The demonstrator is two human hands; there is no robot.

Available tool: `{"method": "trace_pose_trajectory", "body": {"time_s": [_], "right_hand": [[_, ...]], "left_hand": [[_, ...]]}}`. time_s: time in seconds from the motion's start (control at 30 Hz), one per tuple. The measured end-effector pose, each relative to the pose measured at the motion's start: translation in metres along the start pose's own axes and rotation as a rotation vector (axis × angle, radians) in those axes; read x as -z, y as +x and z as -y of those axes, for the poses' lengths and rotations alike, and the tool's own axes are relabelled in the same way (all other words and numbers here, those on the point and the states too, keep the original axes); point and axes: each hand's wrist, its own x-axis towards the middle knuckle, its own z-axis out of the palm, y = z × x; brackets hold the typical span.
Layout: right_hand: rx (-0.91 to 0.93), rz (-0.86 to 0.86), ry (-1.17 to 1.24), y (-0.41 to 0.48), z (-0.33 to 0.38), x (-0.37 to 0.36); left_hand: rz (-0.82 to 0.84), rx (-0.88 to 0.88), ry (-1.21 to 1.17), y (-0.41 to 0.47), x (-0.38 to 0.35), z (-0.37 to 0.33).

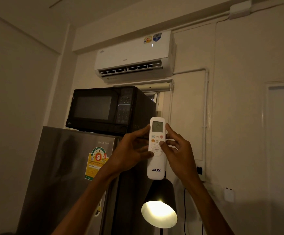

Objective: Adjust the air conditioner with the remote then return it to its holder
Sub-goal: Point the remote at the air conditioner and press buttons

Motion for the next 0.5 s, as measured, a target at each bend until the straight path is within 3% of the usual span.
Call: {"method": "trace_pose_trajectory", "body": {"time_s": [0.17,0.5], "right_hand": [[0.035,-0.083,-0.036,-0.0006,-0.0047,-0.0040],[0.027,-0.068,-0.033,-0.0015,-0.0053,-0.0088]], "left_hand": [[0.001,0.002,-0.008,-0.0005,-0.0013,0.0015],[0.002,0.025,0.004,-0.0021,0.0015,0.0060]]}}
